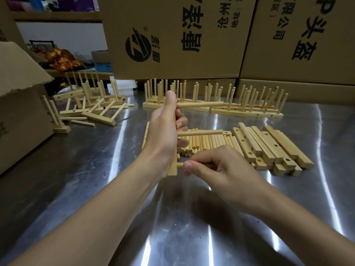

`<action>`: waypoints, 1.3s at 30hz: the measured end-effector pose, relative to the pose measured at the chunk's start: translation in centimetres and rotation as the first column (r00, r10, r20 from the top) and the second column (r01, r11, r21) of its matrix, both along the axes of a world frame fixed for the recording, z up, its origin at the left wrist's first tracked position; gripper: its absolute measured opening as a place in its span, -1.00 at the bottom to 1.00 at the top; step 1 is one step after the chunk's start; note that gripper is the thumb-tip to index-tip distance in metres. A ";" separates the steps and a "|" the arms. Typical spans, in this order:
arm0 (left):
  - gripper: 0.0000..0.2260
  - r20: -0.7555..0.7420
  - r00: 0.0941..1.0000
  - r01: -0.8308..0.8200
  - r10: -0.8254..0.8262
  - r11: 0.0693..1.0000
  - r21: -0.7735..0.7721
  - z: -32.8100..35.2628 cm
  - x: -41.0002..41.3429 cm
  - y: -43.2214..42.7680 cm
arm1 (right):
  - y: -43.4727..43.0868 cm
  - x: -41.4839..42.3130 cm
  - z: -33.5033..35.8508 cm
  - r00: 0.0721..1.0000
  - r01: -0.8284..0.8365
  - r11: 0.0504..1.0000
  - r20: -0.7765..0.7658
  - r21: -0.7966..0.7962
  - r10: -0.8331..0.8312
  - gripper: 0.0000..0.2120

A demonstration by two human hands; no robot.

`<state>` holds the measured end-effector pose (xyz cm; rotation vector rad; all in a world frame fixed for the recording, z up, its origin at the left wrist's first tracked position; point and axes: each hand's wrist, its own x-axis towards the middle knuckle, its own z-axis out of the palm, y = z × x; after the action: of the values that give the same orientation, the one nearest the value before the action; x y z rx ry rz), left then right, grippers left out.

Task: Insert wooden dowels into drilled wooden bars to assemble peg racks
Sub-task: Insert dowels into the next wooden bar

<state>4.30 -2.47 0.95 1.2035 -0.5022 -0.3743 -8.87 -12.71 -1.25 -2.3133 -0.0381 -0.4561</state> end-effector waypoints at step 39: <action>-0.54 -0.322 0.942 -0.167 0.091 0.961 -0.219 -0.9 1.1 -0.9 | -1.4 0.1 -0.1 0.980 0.200 0.927 -0.041 0.318 -0.197 -0.77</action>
<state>5.45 -3.41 0.01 0.9118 -0.1872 -0.3682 -8.81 -14.12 -1.34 -2.0047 0.2596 -0.5131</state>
